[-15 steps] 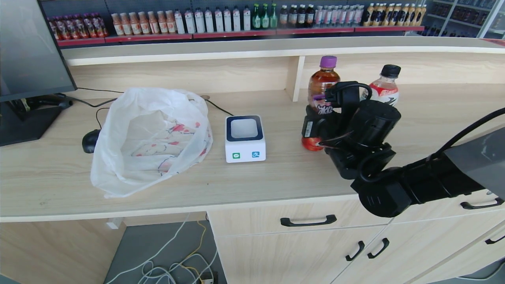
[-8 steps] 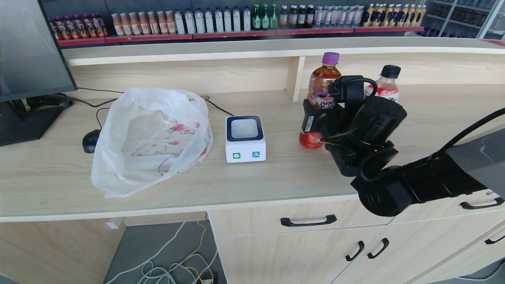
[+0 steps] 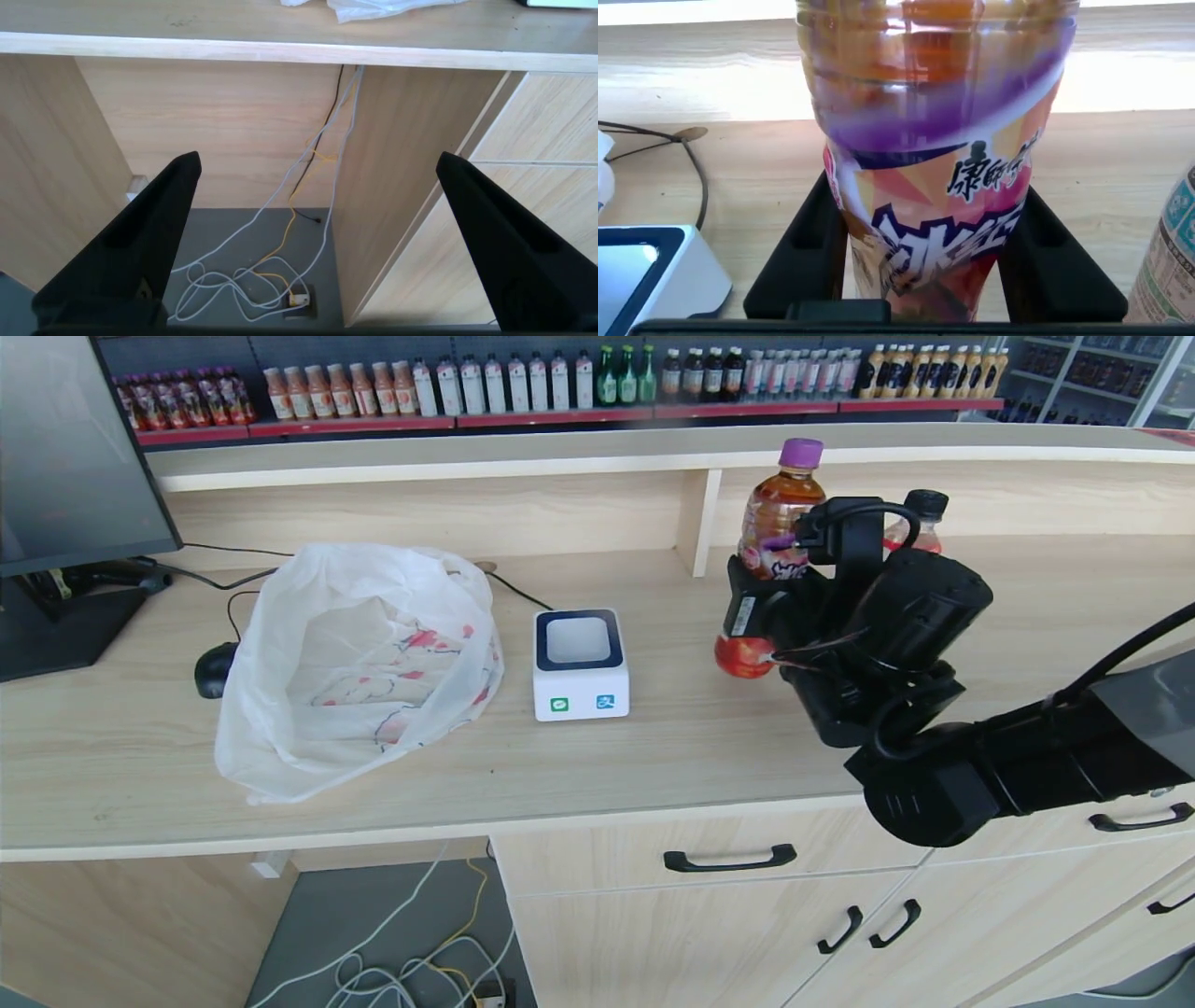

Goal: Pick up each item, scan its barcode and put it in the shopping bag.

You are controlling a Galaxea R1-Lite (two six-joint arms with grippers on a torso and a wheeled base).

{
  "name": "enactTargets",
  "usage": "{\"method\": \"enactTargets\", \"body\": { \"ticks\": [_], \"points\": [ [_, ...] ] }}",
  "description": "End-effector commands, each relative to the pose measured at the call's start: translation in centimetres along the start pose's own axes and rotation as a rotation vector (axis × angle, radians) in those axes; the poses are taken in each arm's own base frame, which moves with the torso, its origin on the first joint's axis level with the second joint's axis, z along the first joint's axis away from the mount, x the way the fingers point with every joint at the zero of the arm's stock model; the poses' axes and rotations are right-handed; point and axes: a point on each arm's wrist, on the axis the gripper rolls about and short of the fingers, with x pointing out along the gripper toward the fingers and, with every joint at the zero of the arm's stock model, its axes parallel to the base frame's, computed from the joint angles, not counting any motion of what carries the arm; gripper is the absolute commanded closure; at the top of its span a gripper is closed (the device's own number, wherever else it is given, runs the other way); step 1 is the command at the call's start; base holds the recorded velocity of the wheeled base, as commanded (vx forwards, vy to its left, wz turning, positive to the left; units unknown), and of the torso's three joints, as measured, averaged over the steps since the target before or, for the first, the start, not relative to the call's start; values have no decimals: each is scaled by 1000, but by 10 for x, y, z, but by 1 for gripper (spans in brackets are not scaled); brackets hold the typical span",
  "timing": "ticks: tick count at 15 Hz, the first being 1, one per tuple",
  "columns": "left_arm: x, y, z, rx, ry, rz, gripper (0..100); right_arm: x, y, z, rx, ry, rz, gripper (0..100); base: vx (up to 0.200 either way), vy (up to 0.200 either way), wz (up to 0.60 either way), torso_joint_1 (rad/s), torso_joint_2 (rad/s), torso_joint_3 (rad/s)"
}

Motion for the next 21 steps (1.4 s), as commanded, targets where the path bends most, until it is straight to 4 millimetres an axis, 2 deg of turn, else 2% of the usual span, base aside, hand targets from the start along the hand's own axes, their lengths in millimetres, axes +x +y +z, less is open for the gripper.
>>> {"method": "enactTargets", "body": {
  "ticks": [1, 5, 8, 10, 14, 16, 18, 21],
  "points": [
    [0, 0, 0, 0, -1, 0, 0, -9, -5, 15, 14, -32, -1, 100, 0, 0, 0, 0, 0, 0],
    [0, 0, 0, 0, 1, 0, 0, -46, -19, 24, 22, -43, 7, 100, 0, 0, 0, 0, 0, 0],
    [0, 0, 0, 0, -1, 0, 0, -82, -18, 39, 36, -26, 62, 100, 0, 0, 0, 0, 0, 0],
    [0, 0, 0, 0, -1, 0, 0, -100, -17, 41, 44, -18, 96, 100, 0, 0, 0, 0, 0, 0],
    [0, 0, 0, 0, -1, 0, 0, -136, -34, 35, 20, 35, 113, 100, 0, 0, 0, 0, 0, 0],
    [0, 0, 0, 0, -1, 0, 0, -157, -39, 39, 24, 47, 149, 100, 0, 0, 0, 0, 0, 0],
    [0, 0, 0, 0, -1, 0, 0, -169, -39, 39, 28, 59, 178, 100, 0, 0, 0, 0, 0, 0],
    [0, 0, 0, 0, -1, 0, 0, -176, -27, 40, 43, 64, 236, 100, 0, 0, 0, 0, 0, 0]
  ]
}}
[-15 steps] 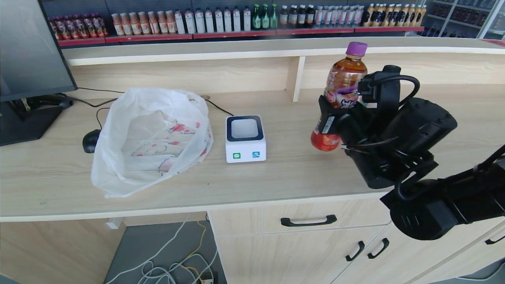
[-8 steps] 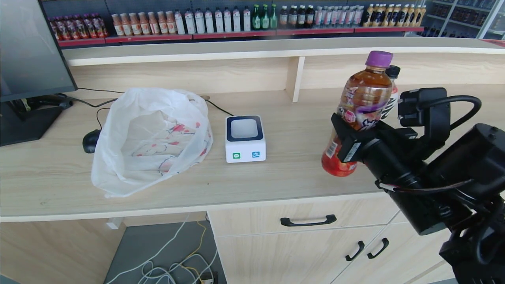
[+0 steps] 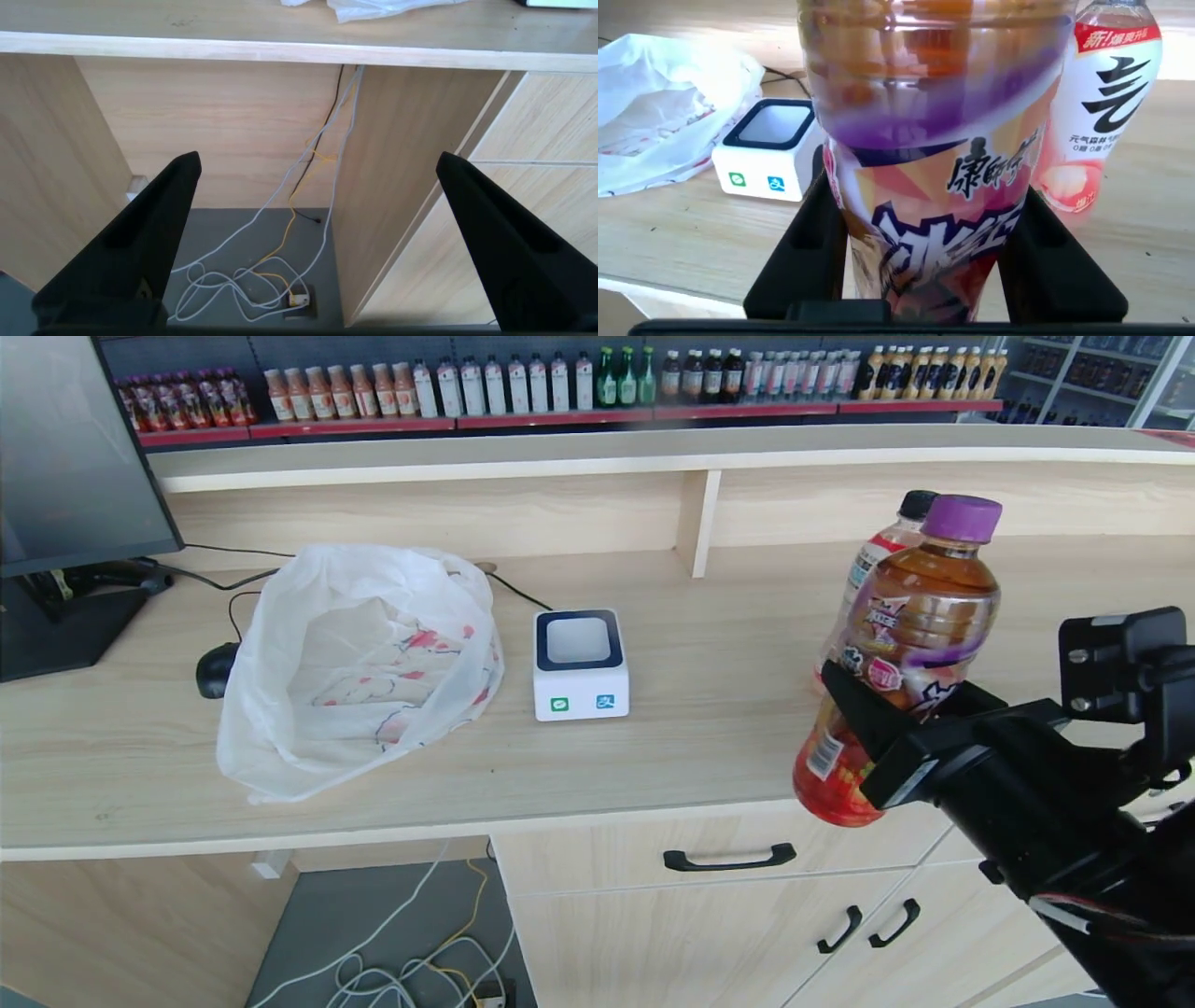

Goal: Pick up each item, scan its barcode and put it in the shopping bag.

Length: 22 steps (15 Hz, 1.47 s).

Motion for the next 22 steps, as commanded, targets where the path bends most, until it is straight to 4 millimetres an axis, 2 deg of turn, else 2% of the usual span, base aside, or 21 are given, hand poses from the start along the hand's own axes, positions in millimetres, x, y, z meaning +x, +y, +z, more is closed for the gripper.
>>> {"method": "enactTargets", "body": {
  "ticks": [1, 4, 7, 9, 12, 16, 19, 22],
  "points": [
    [0, 0, 0, 0, -1, 0, 0, -7, 12, -1, 10, 12, 61, 100, 0, 0, 0, 0, 0, 0],
    [0, 0, 0, 0, -1, 0, 0, -15, 43, -6, 29, 37, 190, 100, 0, 0, 0, 0, 0, 0],
    [0, 0, 0, 0, -1, 0, 0, -10, 57, -4, 61, 22, 227, 100, 0, 0, 0, 0, 0, 0],
    [0, 0, 0, 0, -1, 0, 0, -4, 62, 5, 153, -8, 258, 100, 0, 0, 0, 0, 0, 0],
    [0, 0, 0, 0, -1, 0, 0, -4, 61, 12, 218, -28, 277, 100, 0, 0, 0, 0, 0, 0],
    [0, 0, 0, 0, -1, 0, 0, -14, 51, 36, 302, -105, 375, 100, 0, 0, 0, 0, 0, 0],
    [0, 0, 0, 0, -1, 0, 0, -17, 49, 42, 372, -122, 509, 100, 0, 0, 0, 0, 0, 0],
    [0, 0, 0, 0, -1, 0, 0, -10, 45, 37, 426, -93, 497, 100, 0, 0, 0, 0, 0, 0]
  ]
}}
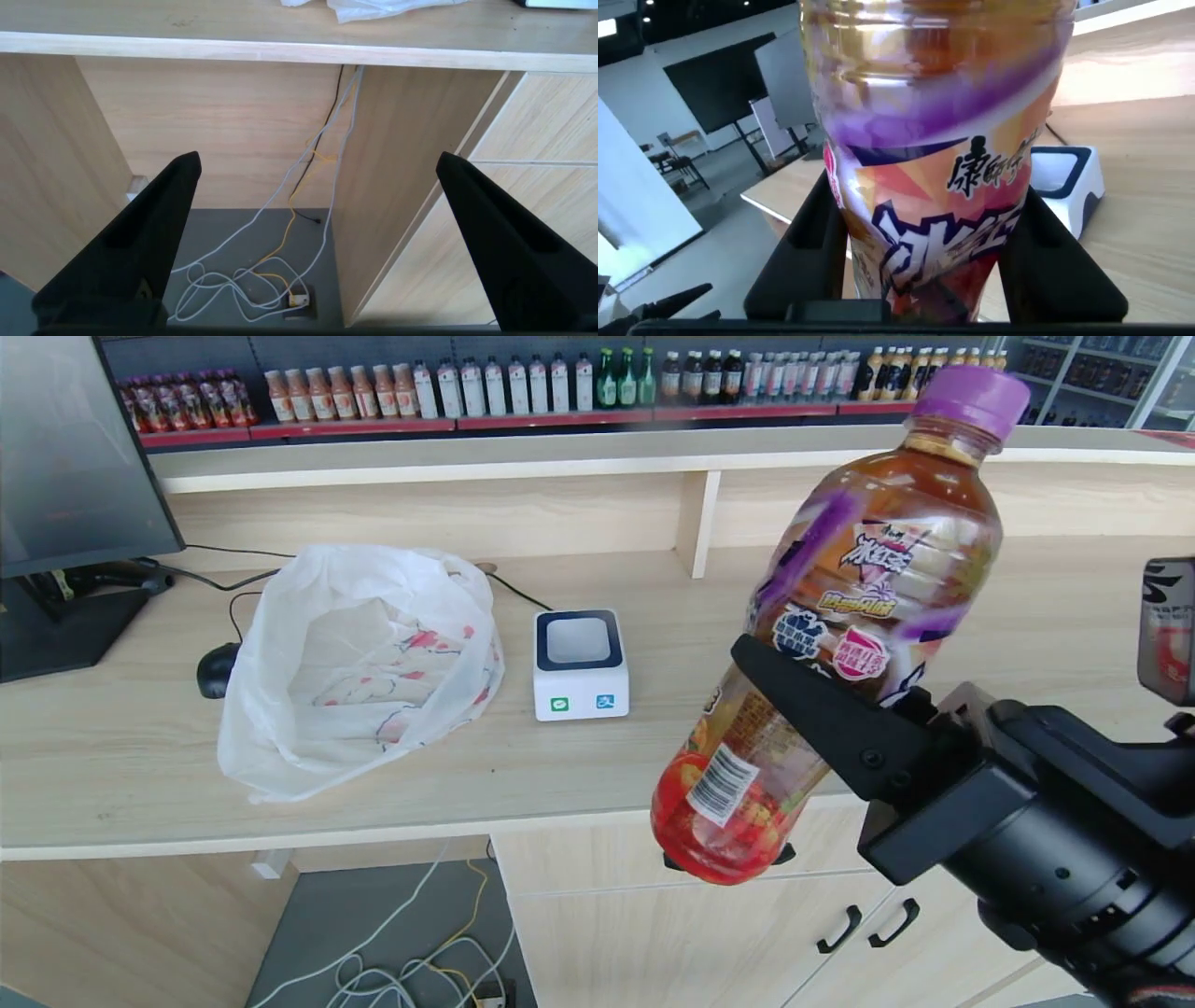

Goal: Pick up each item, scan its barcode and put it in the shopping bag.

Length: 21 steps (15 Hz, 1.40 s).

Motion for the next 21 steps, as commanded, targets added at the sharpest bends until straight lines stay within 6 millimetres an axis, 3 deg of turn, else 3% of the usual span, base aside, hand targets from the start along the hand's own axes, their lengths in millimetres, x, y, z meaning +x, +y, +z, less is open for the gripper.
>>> {"method": "enactTargets", "body": {
  "ticks": [1, 5, 16, 21],
  "points": [
    [0, 0, 0, 0, -1, 0, 0, 3, -10, 0, 25, 2, -7, 100, 0, 0, 0, 0, 0, 0],
    [0, 0, 0, 0, -1, 0, 0, 7, -32, 10, 33, -7, 43, 100, 0, 0, 0, 0, 0, 0],
    [0, 0, 0, 0, -1, 0, 0, 10, -27, 25, 50, -59, 92, 100, 0, 0, 0, 0, 0, 0],
    [0, 0, 0, 0, -1, 0, 0, 16, -28, 20, 58, -47, 100, 100, 0, 0, 0, 0, 0, 0]
  ]
}}
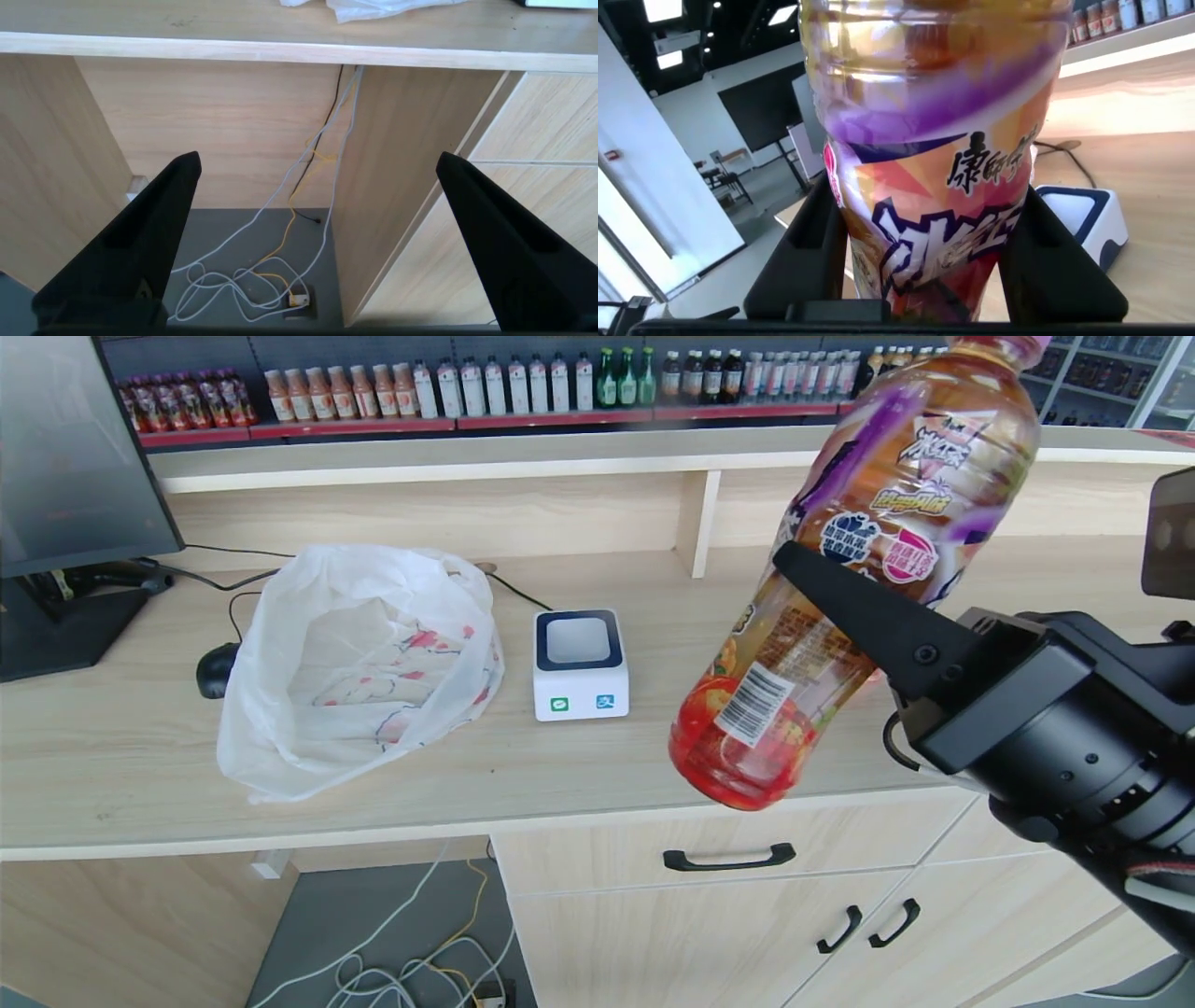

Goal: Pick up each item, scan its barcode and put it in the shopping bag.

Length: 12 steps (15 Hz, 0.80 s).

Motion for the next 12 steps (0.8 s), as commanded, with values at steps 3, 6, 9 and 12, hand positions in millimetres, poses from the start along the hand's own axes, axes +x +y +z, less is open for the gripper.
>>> {"method": "enactTargets", "body": {
  "ticks": [3, 6, 9, 12],
  "points": [
    [0, 0, 0, 0, -1, 0, 0, 0, 0, -3, 14, 22, 34, 100, 0, 0, 0, 0, 0, 0],
    [0, 0, 0, 0, -1, 0, 0, 0, 0, -3, 14, 22, 34, 100, 0, 0, 0, 0, 0, 0],
    [0, 0, 0, 0, -1, 0, 0, 0, -1, -4, 16, 28, 32, 100, 0, 0, 0, 0, 0, 0],
    [0, 0, 0, 0, -2, 0, 0, -4, -3, -7, 11, 42, 15, 100, 0, 0, 0, 0, 0, 0]
  ]
}}
